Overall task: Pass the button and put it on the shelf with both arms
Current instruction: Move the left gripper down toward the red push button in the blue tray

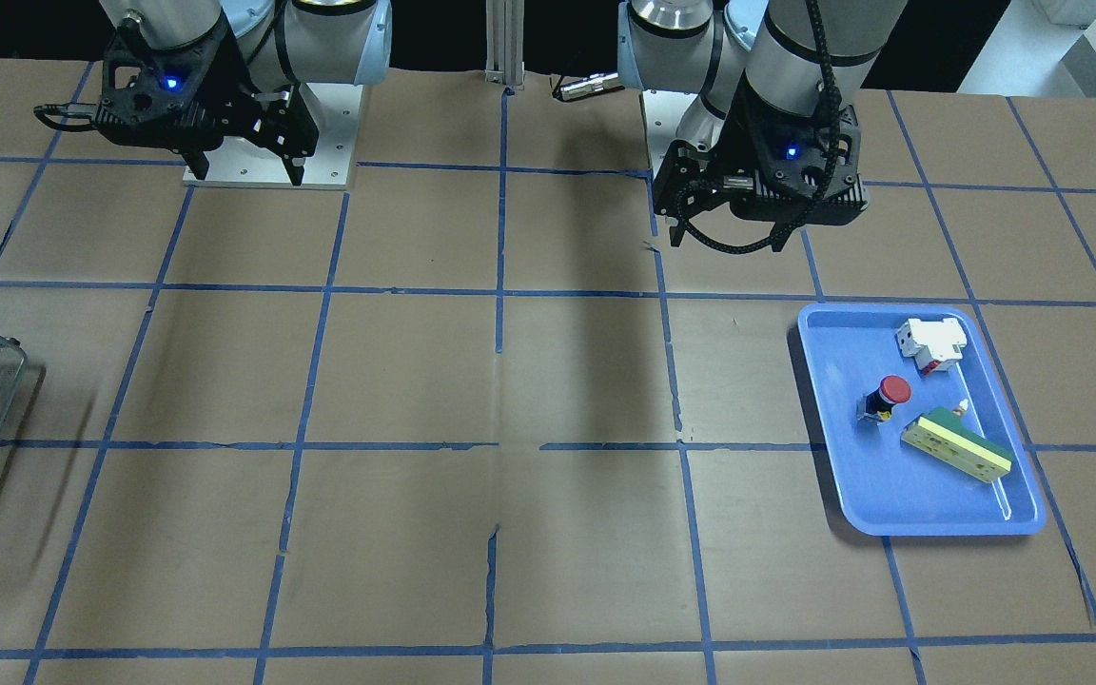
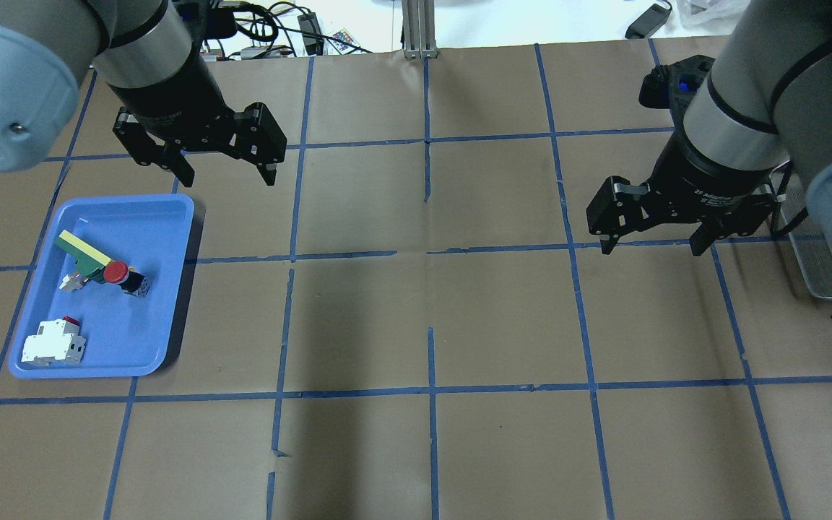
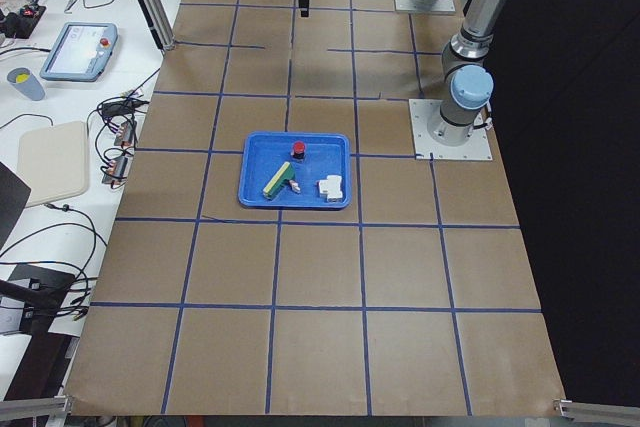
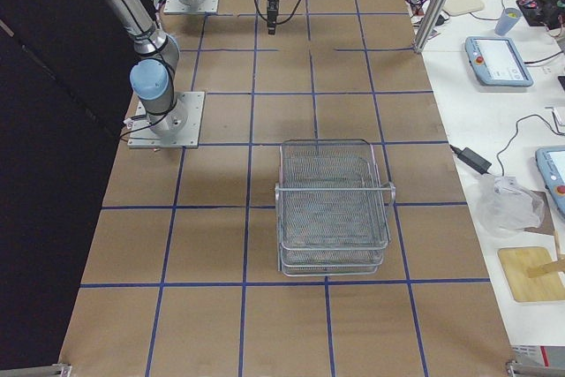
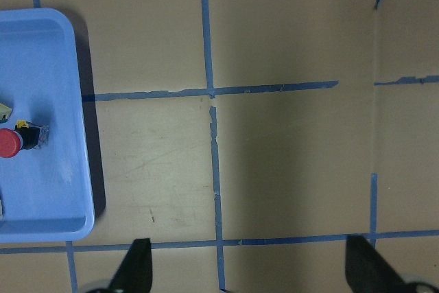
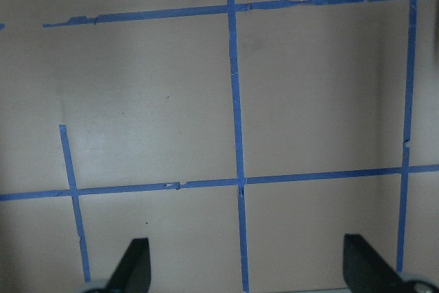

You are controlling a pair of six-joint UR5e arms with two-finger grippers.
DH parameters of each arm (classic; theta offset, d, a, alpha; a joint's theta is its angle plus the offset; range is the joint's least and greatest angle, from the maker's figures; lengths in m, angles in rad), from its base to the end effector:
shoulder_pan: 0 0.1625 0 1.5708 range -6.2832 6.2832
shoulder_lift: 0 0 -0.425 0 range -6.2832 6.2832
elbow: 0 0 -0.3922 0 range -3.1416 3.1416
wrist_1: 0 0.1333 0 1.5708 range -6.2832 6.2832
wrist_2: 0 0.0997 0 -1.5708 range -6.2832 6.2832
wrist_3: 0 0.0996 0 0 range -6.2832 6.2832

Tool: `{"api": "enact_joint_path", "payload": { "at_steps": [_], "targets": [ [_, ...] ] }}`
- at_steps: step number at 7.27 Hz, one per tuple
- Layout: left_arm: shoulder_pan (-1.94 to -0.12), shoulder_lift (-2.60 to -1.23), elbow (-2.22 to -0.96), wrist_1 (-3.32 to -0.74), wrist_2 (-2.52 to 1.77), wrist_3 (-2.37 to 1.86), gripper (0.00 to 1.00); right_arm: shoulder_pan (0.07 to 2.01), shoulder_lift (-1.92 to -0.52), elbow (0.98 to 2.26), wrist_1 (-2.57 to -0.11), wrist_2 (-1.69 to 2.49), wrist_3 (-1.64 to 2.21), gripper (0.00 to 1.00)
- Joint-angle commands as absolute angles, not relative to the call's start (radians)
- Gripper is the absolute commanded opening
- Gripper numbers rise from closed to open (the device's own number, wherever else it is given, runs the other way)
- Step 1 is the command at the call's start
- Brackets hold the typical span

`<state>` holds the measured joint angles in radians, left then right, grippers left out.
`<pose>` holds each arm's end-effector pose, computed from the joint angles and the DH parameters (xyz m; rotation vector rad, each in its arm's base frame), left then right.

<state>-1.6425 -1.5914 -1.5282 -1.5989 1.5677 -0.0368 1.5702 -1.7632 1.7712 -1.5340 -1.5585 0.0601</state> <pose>-0.1691 -0.4891 0.4958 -0.0548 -3.1383 -0.0098 0.1343 -0.4061 0.4726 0.0954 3.1284 0.0707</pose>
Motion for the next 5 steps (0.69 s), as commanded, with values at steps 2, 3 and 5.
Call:
{"api": "enact_joint_path", "payload": {
  "at_steps": [2,3,5],
  "targets": [
    [-1.591,-1.606,-1.532,-1.597,1.580,-0.021,1.00,1.571,-1.764,1.773,-1.537,-1.559,0.060,1.00],
    [-1.518,-1.615,-1.532,-1.597,1.578,0.006,1.00,1.571,-1.763,1.773,-1.532,-1.559,0.060,1.00],
    [-1.348,-1.666,-1.604,-1.497,1.571,0.220,1.00,1.569,-1.763,1.775,-1.539,-1.559,0.060,1.00]
  ]
}}
